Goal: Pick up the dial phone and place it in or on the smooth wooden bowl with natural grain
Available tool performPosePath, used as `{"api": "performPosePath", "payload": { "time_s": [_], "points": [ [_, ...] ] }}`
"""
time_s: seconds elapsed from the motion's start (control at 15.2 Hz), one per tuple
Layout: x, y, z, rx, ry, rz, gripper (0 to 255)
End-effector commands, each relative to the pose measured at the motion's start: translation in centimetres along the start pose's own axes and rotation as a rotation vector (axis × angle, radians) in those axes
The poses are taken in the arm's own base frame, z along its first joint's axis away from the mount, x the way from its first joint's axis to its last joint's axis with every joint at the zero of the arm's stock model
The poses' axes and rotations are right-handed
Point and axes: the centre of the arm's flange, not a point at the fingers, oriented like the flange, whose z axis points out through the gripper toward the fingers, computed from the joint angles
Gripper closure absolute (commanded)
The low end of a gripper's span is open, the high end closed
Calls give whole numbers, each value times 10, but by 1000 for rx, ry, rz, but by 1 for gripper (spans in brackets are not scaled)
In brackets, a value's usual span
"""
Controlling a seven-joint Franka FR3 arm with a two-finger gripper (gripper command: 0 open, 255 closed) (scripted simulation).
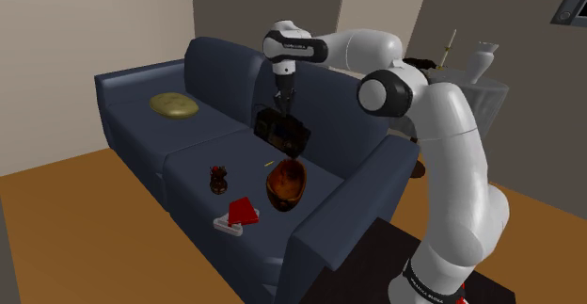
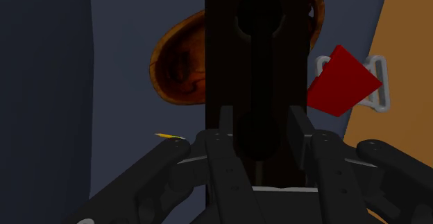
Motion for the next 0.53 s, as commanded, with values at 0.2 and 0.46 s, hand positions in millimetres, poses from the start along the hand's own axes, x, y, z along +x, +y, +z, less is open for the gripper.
{"api": "performPosePath", "payload": {
  "time_s": [0.2,0.46],
  "points": [
    [8,41,-2,-1,3,-1,255],
    [11,40,19,-1,3,-1,255]
  ]
}}
